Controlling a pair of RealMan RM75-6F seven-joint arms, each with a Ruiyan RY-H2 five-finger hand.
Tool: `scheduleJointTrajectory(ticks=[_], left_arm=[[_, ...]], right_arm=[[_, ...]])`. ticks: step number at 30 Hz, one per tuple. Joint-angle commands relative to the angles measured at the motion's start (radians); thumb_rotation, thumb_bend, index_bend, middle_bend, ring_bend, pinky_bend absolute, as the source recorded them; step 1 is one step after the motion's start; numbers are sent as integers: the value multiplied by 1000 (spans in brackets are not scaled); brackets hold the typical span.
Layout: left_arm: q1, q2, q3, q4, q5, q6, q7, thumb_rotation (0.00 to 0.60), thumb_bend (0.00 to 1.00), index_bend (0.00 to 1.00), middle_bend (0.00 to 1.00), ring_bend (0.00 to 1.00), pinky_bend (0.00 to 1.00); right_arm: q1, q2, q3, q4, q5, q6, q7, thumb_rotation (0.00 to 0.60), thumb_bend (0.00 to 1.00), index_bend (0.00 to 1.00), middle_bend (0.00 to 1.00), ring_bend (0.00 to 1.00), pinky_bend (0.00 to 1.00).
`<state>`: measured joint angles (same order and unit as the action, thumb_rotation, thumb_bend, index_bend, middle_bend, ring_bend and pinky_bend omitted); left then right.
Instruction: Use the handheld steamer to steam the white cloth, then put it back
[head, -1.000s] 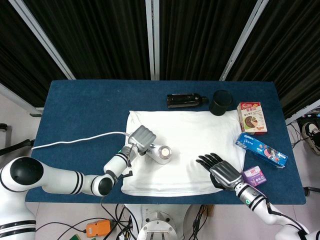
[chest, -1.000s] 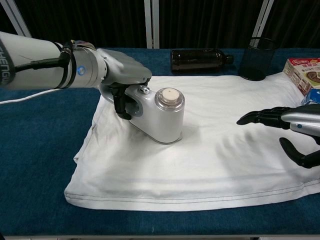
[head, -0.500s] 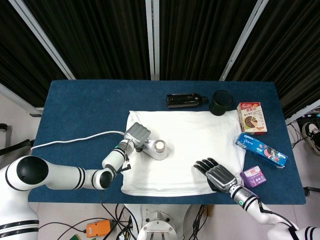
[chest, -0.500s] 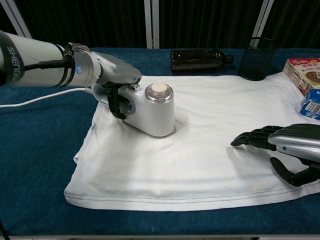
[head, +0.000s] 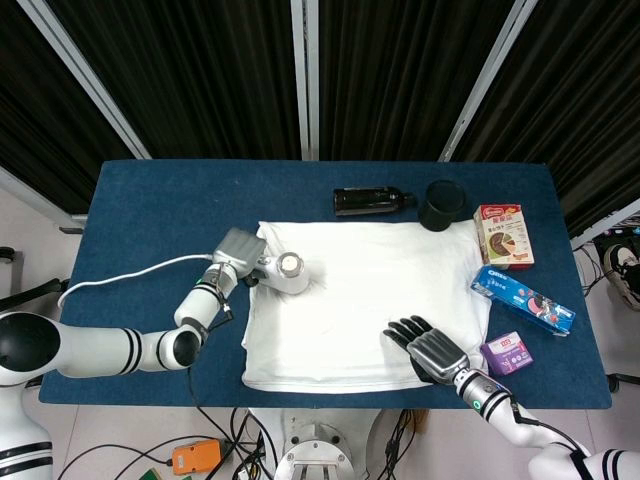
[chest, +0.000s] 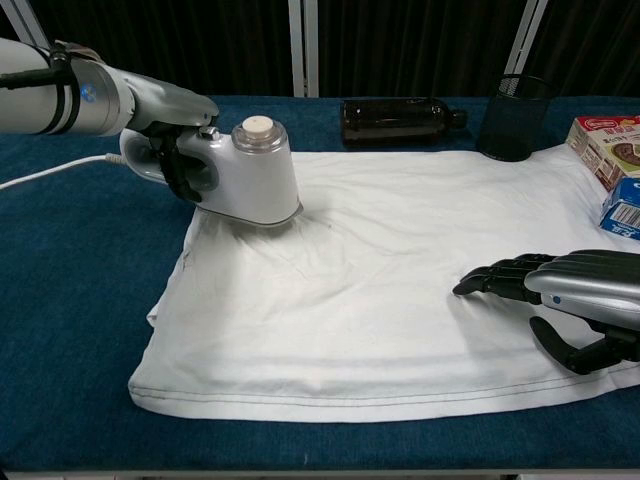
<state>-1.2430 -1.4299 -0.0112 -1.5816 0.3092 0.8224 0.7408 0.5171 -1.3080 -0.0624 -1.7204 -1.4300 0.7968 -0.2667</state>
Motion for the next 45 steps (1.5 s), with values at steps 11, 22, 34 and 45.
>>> scheduleJointTrajectory(ticks=[11, 22, 34, 45], left_arm=[[-24, -87, 9, -58, 139, 13, 14, 492, 723, 917, 882, 777, 665], [-35, -115, 62, -29, 26, 122, 143, 490, 719, 917, 882, 777, 665], [11, -32, 15, 53, -73, 56, 54, 492, 718, 917, 883, 776, 665], [-21, -76, -55, 48, 7, 4, 3, 495, 709, 917, 882, 776, 665]], right_arm=[[12, -1, -12, 2, 24, 0, -10, 600, 1000, 9, 100, 11, 83], [18, -2, -17, 5, 26, 10, -2, 600, 1000, 9, 100, 11, 83], [29, -19, -18, 21, 27, 10, 7, 600, 1000, 9, 100, 11, 83], [32, -24, -24, 19, 39, 13, 3, 600, 1000, 9, 100, 12, 83]])
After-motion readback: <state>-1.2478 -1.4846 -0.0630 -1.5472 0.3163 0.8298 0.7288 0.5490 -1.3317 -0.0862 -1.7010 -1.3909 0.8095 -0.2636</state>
